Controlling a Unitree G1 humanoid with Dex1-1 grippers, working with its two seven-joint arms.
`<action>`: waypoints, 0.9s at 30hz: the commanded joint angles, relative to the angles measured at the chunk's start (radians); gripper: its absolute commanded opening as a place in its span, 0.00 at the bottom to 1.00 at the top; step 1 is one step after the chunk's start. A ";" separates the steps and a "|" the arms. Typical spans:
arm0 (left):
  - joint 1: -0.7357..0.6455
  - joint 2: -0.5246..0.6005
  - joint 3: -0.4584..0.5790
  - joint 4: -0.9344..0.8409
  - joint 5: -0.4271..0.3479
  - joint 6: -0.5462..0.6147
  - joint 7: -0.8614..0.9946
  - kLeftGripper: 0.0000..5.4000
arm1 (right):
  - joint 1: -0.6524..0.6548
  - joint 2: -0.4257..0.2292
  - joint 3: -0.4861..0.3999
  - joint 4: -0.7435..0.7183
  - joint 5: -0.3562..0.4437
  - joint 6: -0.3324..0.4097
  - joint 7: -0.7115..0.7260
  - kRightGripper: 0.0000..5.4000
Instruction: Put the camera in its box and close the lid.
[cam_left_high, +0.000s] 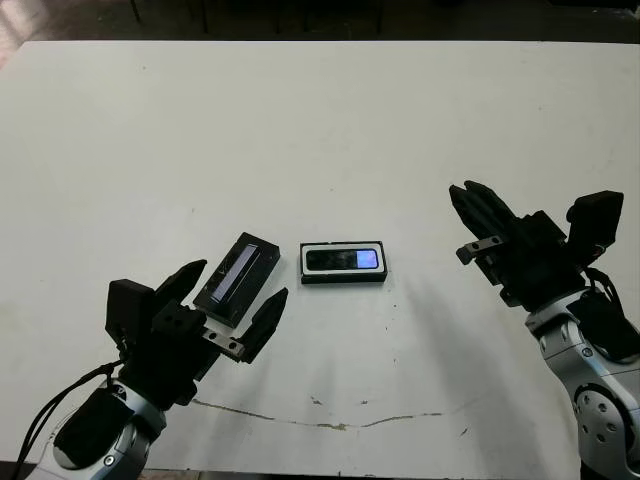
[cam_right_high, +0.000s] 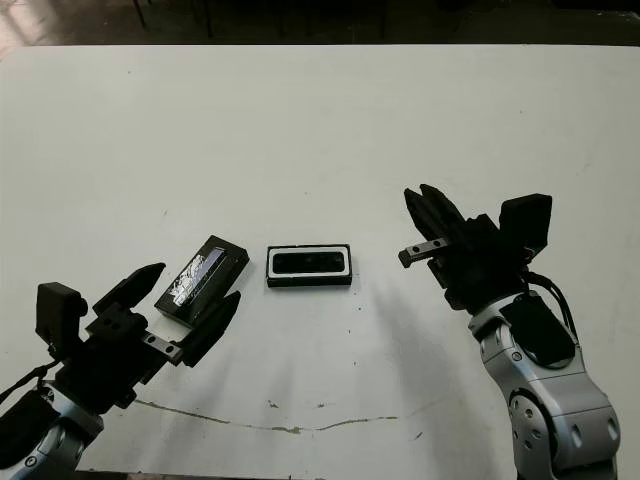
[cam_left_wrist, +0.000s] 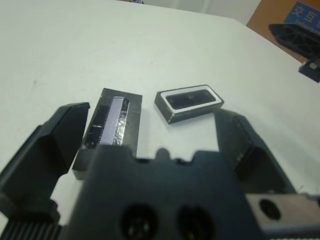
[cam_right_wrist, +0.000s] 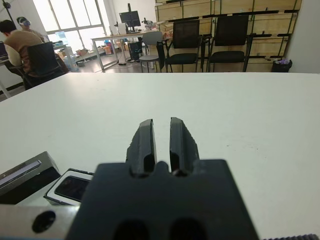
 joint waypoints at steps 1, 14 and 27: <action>0.005 -0.003 0.006 0.013 -0.001 0.043 0.042 1.00 | 0.016 -0.007 0.002 0.010 -0.002 -0.004 0.005 0.00; -0.033 -0.023 -0.024 0.028 0.033 0.083 0.149 1.00 | 0.020 -0.008 0.007 0.005 -0.003 -0.001 0.004 0.00; -0.064 0.014 -0.078 0.084 0.111 0.079 0.130 1.00 | 0.027 -0.006 0.005 0.008 0.001 -0.017 0.010 0.00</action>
